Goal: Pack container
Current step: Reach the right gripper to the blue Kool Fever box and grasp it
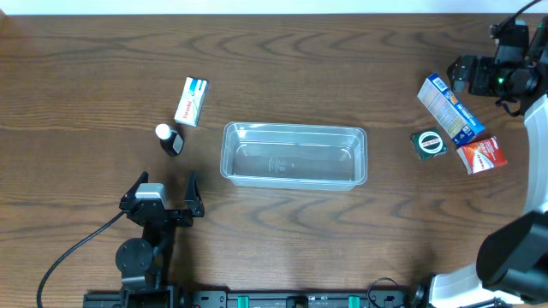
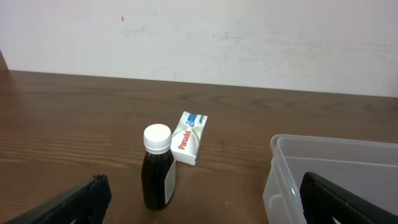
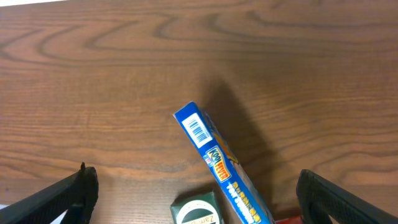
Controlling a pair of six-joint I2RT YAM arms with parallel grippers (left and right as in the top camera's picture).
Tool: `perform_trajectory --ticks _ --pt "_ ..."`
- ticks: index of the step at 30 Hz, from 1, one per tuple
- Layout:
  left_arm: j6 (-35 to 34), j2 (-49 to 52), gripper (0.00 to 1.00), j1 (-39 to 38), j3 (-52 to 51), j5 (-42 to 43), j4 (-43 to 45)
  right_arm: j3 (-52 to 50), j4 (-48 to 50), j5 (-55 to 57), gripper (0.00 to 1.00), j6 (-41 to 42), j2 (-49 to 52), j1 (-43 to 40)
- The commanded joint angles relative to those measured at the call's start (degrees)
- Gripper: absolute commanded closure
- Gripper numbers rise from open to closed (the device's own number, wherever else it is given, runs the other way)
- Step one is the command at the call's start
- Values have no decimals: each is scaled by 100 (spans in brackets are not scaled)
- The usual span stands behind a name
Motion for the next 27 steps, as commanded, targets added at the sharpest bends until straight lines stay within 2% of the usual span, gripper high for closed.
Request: perform_trajectory --ticks 1,7,15,21,27 --pt "-4 -33 2 28 -101 101 -188 116 61 -341 4 -407 284 -2" --pt "-4 -33 2 28 -101 101 -188 116 125 -151 6 -1115 859 4" --pt "-4 -33 2 28 -101 101 -188 116 232 149 9 -1558 1097 11" --pt "-4 -33 2 28 -101 101 -190 107 2 422 23 -1670 1097 11" --pt "-7 -33 2 28 -101 101 -188 101 -166 586 26 -1698 1097 13"
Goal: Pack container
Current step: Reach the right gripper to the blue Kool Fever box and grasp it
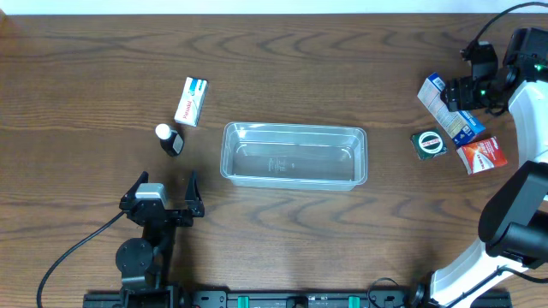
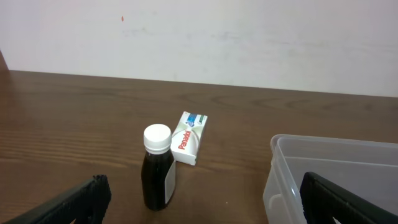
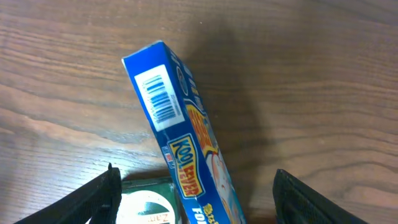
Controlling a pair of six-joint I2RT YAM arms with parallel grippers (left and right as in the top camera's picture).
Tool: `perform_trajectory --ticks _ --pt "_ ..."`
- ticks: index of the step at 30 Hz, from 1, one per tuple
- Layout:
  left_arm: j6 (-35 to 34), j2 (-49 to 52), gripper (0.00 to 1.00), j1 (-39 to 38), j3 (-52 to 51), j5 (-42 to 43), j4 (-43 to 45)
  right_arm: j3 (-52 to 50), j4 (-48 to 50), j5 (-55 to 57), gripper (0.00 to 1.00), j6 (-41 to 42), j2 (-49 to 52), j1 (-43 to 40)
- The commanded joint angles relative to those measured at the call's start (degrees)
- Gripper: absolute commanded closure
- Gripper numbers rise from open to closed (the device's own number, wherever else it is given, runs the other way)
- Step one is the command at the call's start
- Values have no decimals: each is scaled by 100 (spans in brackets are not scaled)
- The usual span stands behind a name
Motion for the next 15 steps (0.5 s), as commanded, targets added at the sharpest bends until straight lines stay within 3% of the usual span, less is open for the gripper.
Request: perform_trajectory --ticks 1,15 --pt "-4 -33 2 28 -101 101 -188 98 -74 149 27 -146 -17 13" --pt "-4 -33 2 28 -101 101 -190 -144 -7 546 32 -229 39 4"
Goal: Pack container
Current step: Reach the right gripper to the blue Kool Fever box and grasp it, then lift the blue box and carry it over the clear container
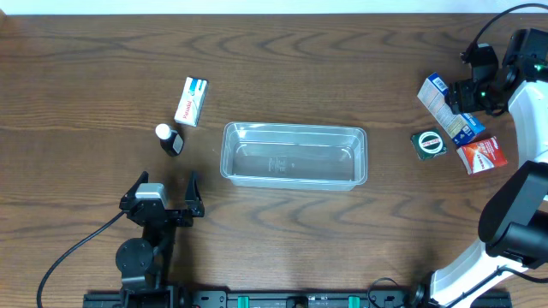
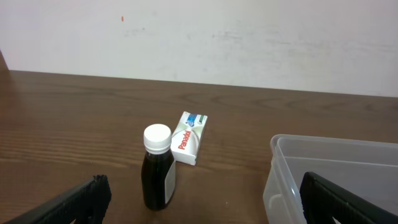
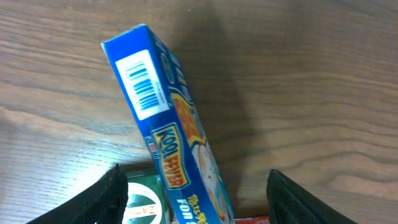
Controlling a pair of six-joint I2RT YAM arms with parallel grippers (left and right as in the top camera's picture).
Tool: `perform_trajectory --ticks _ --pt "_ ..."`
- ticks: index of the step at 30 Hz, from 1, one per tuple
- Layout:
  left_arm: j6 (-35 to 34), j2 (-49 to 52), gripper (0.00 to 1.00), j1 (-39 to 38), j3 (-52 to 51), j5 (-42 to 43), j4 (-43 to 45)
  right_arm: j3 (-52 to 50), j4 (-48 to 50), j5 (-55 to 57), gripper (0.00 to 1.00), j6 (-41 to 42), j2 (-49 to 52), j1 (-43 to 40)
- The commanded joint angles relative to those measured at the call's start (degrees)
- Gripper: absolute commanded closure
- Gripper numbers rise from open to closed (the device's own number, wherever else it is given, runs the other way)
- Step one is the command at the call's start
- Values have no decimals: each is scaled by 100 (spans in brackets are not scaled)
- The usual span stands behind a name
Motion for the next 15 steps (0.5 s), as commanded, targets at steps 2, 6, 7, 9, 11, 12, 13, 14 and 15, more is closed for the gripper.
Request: perform_trajectory --ticks 2,6,7,9,11,12,13,14,15 --pt "-7 -33 2 28 -101 101 -188 -136 26 286 32 -85 94 -20" --pt "-7 -33 2 28 -101 101 -188 -136 15 284 32 -83 278 -28" --pt "-4 -33 2 28 -101 101 -188 -136 13 282 32 -83 308 -24" --pt "-4 -33 2 28 -101 101 -188 -136 11 271 32 -81 400 -15" --pt "-4 -33 2 28 -101 101 -190 -136 28 260 33 -83 481 -7" --pt "-4 -33 2 28 -101 101 -188 -136 28 264 35 -83 507 -4" --pt "-4 -33 2 28 -101 101 -188 -136 28 264 37 -83 551 0" --pt "-4 -33 2 28 -101 101 -190 -136 28 264 40 -83 581 0" --pt "-4 -33 2 28 -101 101 -188 -136 26 264 43 -83 608 0"
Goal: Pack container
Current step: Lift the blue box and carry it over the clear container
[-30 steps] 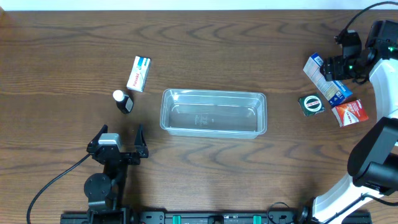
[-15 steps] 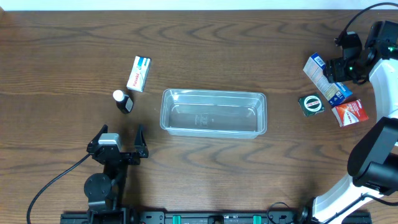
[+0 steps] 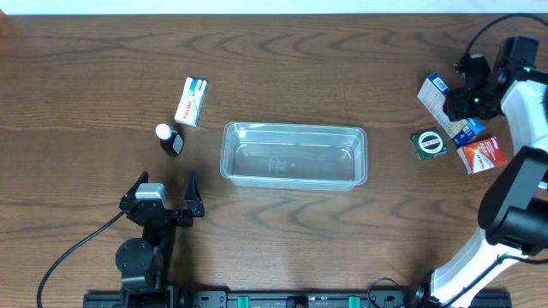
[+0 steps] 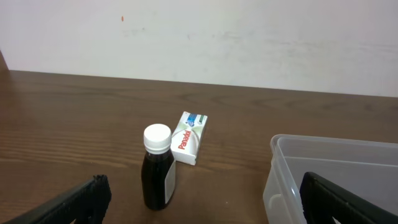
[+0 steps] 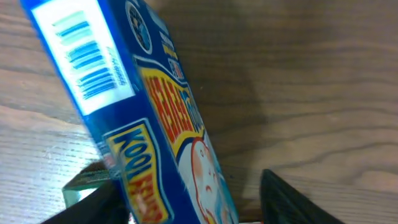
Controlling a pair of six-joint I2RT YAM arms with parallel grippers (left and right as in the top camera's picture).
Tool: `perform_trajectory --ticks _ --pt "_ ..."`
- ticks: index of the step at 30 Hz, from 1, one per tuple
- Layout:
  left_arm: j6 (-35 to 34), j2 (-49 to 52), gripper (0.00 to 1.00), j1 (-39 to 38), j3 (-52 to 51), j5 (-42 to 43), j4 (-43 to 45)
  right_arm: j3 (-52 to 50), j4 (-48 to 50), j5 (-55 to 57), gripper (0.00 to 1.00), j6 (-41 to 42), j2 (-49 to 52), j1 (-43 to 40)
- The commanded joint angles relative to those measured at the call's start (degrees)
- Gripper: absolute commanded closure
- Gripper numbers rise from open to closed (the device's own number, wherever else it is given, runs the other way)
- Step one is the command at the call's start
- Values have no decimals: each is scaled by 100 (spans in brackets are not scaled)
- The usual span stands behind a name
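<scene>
The clear plastic container (image 3: 295,154) lies in the middle of the table. At the far right a blue Kool Fever box (image 3: 448,104) rests on the wood. My right gripper (image 3: 470,96) is low over it, open, with the box (image 5: 155,124) between its fingers (image 5: 289,199); the left finger is against the box and the right one stands apart from it. Near the front left edge my left gripper (image 3: 168,198) sits open with nothing in it. Ahead of it are a dark bottle with a white cap (image 4: 157,167) and a white Panadol box (image 4: 189,138).
A green square tin (image 3: 428,144) and a red-orange box (image 3: 481,156) lie just in front of the blue box. The container's near corner (image 4: 292,168) shows at the right of the left wrist view. A white wall stands behind the table.
My right gripper has come closer down onto the blue box, which now fills most of its wrist view between the open fingers. The left arm and all objects are where they were.
My right gripper was open, high behind the blue box at the table's far right. It then hung over the box with the box centred under it, then lower, and now straddles it. The left gripper stayed open at the front left throughout.
</scene>
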Motion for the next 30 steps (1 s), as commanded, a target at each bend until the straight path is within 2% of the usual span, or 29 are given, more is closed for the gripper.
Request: perform_trajectory --ticks 1,6,13,21,30 --pt "-7 -33 2 28 -101 101 -188 -57 -4 17 49 -35 122 0" --pt "-7 -33 2 28 -101 101 -188 -52 17 37 71 -28 149 0" --pt "-7 -33 2 28 -101 101 -188 50 98 37 89 168 103 13" --pt "-4 -33 2 28 -101 101 -188 525 -129 85 99 181 -109 225" --pt "-4 -33 2 28 -101 101 -188 1576 -796 811 99 173 -415 1316"
